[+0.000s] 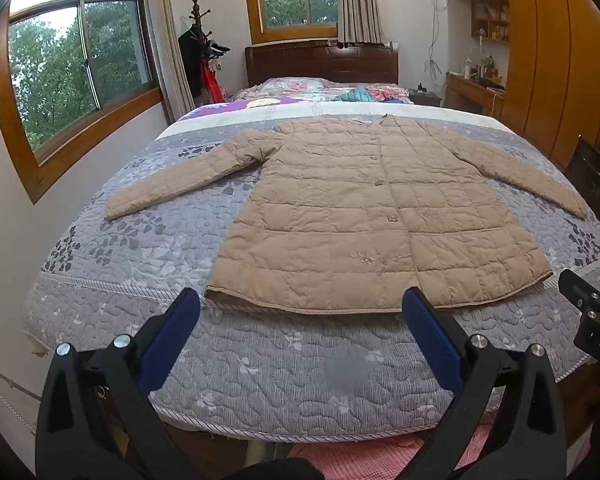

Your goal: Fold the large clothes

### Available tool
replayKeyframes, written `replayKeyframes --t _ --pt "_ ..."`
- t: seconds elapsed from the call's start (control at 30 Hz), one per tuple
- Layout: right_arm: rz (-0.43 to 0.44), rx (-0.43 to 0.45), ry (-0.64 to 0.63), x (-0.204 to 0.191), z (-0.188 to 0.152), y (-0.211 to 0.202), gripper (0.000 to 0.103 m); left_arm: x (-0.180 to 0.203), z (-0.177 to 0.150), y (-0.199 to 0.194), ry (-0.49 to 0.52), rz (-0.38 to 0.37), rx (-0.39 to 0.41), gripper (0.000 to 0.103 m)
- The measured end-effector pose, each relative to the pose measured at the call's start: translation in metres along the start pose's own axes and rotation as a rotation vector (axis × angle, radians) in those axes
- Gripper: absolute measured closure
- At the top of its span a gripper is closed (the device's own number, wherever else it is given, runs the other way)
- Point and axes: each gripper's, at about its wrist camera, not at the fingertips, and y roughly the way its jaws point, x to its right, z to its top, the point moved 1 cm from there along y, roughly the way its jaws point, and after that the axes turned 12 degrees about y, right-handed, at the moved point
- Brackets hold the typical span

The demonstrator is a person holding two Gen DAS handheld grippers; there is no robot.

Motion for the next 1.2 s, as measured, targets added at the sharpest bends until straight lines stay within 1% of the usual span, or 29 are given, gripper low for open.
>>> replayKeyframes --t 1.2 --pt "-0.004 0.008 -0.005 -0.0016 -0.0019 -0.0018 0.004 0.0005 -0.0001 -0.0040 -0.004 -0.002 0.010 0.003"
